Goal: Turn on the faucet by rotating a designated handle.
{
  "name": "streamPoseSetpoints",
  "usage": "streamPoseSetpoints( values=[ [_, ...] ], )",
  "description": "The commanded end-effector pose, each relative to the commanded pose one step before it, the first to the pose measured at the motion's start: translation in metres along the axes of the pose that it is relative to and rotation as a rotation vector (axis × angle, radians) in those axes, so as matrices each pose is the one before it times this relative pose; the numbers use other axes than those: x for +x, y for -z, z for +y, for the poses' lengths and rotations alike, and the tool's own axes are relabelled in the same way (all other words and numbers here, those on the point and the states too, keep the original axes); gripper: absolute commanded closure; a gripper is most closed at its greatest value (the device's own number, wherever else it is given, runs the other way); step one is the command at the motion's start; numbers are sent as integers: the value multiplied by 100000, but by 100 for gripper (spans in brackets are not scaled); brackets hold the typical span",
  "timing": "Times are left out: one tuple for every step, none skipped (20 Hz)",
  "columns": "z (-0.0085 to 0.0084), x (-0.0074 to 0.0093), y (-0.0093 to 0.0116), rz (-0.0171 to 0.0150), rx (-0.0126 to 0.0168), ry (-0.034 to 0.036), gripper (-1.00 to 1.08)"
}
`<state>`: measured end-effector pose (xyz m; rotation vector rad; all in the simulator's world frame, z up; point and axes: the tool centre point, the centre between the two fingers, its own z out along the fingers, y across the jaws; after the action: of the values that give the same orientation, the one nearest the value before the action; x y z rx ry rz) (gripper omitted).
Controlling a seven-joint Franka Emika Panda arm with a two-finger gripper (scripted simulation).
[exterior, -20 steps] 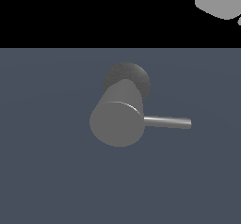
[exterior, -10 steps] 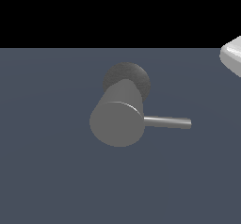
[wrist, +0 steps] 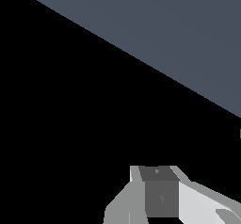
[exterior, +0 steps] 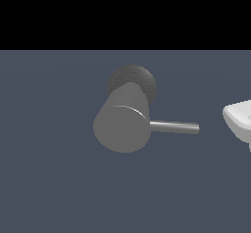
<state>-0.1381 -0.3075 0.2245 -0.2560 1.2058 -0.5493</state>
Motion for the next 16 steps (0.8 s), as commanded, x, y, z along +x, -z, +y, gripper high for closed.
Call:
streamPoseSetpoints(
  values=[
    [1271,2099,1438,7191,921,-3114,108],
    [476,692,439,2330,55,-1088,108],
    [458,636,399,2136,-2,-1033,108],
    [436,589,362,1969,-57,-970,108],
    [411,545,329,1814,-106,-901,108],
    [387,490,294,1629,-120,-842,108],
    [372,433,264,1445,-102,-808,108],
    [342,383,232,1277,-107,-736,108],
    [295,354,205,1169,-158,-624,108],
    [245,331,180,1079,-211,-506,108],
    [200,294,152,949,-224,-407,108],
    [180,255,132,823,-199,-364,108],
    [164,208,111,672,-148,-335,108],
    [152,158,91,520,-87,-317,108],
    [142,108,71,367,-21,-303,108],
    [136,60,54,223,48,-297,108]
  ],
)
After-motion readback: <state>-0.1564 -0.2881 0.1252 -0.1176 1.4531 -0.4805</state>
